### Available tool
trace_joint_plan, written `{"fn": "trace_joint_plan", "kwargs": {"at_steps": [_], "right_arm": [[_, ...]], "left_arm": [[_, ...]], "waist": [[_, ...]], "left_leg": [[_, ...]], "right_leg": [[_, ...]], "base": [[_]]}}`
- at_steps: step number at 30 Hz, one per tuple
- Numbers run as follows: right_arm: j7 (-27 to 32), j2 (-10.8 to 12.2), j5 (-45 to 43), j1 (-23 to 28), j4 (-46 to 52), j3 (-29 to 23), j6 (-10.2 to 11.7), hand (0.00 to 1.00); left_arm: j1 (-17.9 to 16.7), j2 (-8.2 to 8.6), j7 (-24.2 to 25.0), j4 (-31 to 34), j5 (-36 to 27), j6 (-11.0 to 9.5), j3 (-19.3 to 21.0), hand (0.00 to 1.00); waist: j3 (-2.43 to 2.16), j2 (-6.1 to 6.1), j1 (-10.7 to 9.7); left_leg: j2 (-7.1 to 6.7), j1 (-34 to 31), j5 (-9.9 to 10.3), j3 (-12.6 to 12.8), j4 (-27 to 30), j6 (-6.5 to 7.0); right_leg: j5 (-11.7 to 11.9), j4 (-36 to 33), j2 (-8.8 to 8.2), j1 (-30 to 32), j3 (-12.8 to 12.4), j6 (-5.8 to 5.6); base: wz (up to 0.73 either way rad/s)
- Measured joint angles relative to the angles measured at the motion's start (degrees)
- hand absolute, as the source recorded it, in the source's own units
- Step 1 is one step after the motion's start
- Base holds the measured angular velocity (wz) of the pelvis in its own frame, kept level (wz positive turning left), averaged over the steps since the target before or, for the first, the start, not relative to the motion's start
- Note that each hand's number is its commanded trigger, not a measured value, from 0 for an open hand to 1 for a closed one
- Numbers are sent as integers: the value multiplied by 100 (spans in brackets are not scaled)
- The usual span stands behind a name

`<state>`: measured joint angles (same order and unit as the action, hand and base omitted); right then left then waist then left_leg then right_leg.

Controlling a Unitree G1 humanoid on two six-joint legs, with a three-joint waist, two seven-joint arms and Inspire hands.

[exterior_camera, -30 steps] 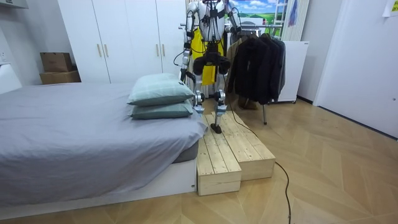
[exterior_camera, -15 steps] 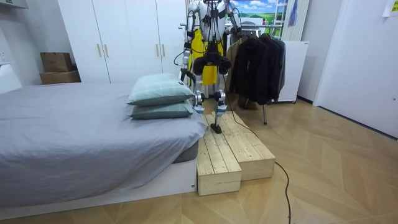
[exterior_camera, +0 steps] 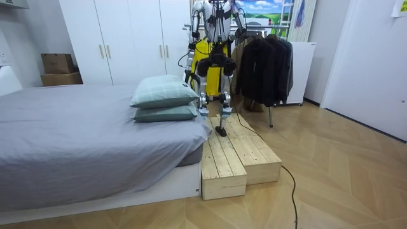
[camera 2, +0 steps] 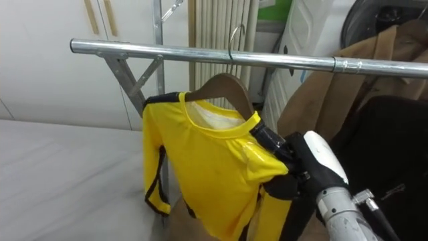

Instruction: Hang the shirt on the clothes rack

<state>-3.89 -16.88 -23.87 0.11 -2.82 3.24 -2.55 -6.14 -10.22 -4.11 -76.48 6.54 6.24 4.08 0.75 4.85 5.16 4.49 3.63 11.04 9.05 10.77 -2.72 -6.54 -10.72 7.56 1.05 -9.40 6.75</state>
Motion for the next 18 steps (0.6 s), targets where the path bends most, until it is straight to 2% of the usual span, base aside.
{"fn": "trace_joint_plan", "kwargs": {"at_steps": [8,18], "right_arm": [[14,-1,354,-35,-538,-11,5,100],[27,100,667,-626,-1520,-9,4,100]], "left_arm": [[1,14,0,1,0,0,28,0],[-2,23,3,11,38,4,9,0]], "waist": [[-4,-14,5],[-3,-29,23]], "left_leg": [[-9,3,0,-35,1,0],[-10,10,0,-56,1,1]], "right_leg": [[-5,-3,-6,0,14,-2],[-7,-5,-9,-9,29,-2]], "base": [[0],[0]]}}
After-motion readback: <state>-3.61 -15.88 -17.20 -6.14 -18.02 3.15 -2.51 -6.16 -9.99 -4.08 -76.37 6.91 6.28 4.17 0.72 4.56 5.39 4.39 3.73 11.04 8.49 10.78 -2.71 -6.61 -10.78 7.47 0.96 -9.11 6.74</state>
